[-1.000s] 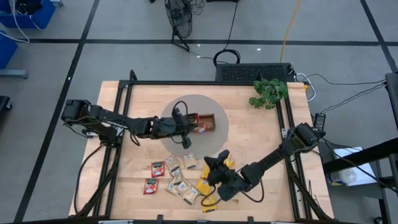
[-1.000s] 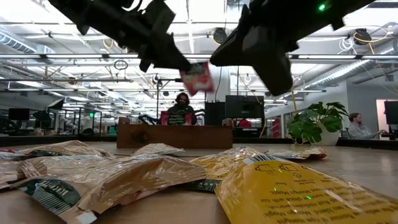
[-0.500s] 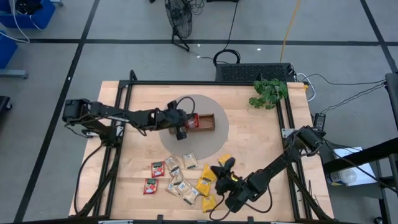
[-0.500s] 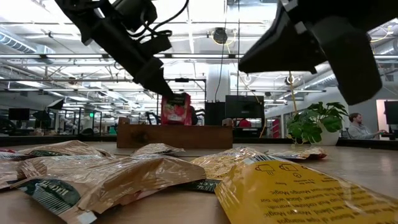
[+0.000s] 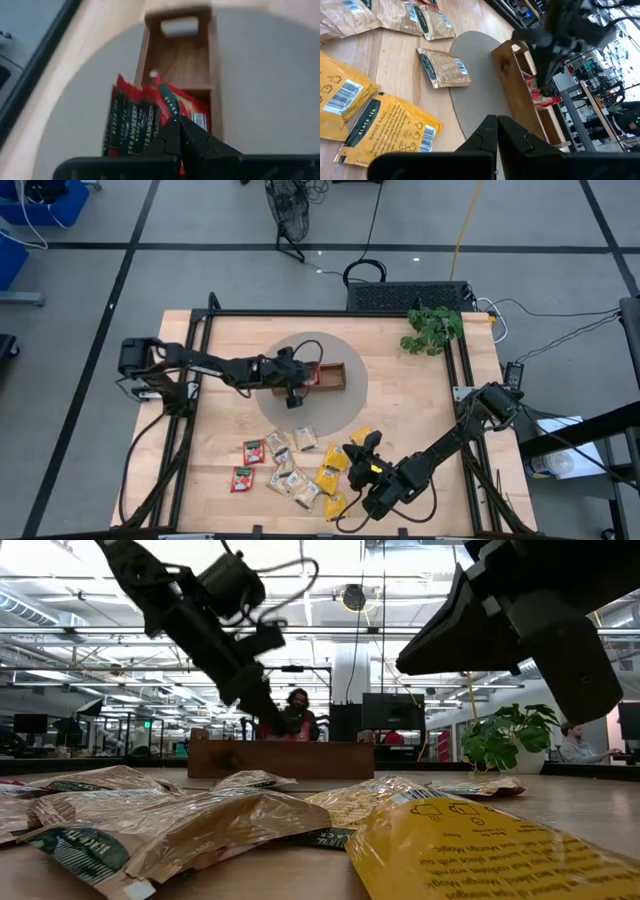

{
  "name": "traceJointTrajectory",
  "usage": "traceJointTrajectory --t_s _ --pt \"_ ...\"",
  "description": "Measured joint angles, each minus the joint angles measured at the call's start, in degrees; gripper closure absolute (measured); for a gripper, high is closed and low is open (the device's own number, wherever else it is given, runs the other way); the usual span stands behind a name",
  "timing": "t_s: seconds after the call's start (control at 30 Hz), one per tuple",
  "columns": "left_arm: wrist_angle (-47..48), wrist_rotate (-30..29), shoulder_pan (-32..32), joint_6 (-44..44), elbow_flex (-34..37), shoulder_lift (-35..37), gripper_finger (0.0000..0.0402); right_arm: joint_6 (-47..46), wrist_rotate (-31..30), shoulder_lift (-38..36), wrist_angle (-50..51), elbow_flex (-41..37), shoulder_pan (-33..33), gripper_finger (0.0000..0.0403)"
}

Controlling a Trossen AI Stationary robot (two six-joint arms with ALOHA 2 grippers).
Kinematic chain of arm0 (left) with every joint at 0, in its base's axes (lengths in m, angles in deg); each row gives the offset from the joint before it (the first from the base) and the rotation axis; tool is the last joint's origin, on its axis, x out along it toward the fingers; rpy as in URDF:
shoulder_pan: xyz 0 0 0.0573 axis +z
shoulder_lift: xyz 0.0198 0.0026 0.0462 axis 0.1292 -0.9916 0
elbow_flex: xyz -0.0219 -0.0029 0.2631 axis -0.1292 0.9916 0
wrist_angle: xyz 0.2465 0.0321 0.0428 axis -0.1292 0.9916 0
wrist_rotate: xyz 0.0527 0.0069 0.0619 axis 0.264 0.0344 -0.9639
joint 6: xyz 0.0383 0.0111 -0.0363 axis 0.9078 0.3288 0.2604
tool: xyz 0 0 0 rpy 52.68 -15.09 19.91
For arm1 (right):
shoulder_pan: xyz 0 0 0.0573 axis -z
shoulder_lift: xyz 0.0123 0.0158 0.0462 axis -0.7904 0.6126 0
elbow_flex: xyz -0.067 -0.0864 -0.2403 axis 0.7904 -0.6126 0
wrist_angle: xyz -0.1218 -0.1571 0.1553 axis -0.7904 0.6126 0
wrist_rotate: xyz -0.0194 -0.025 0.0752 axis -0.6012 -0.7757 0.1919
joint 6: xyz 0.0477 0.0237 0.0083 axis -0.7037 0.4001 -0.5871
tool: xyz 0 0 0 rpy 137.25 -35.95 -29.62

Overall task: Pick & Place Tea
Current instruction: Put the red tea bag into the wooden organizer

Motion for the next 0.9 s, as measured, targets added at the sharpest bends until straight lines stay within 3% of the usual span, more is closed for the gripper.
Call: traceJointTrajectory --t_s 0.17,0.53,0.9 --pt "-0.69 -0.64 0.07 -0.72 0.0 -2.9 0.04 -0.38 0.0 0.0 0.48 0.0 -0.07 0.0403" --pt "-0.4 -0.79 -0.53 -3.5 0.0 -1.46 0.0363 -0.38 0.22 0.0 0.54 0.0 -0.07 0.0403" --pt "-0.62 -9.8 -0.54 -6.25 0.0 -1.46 0.036 -0.4 0.39 0.0 0.52 -0.01 -0.07 0.0403"
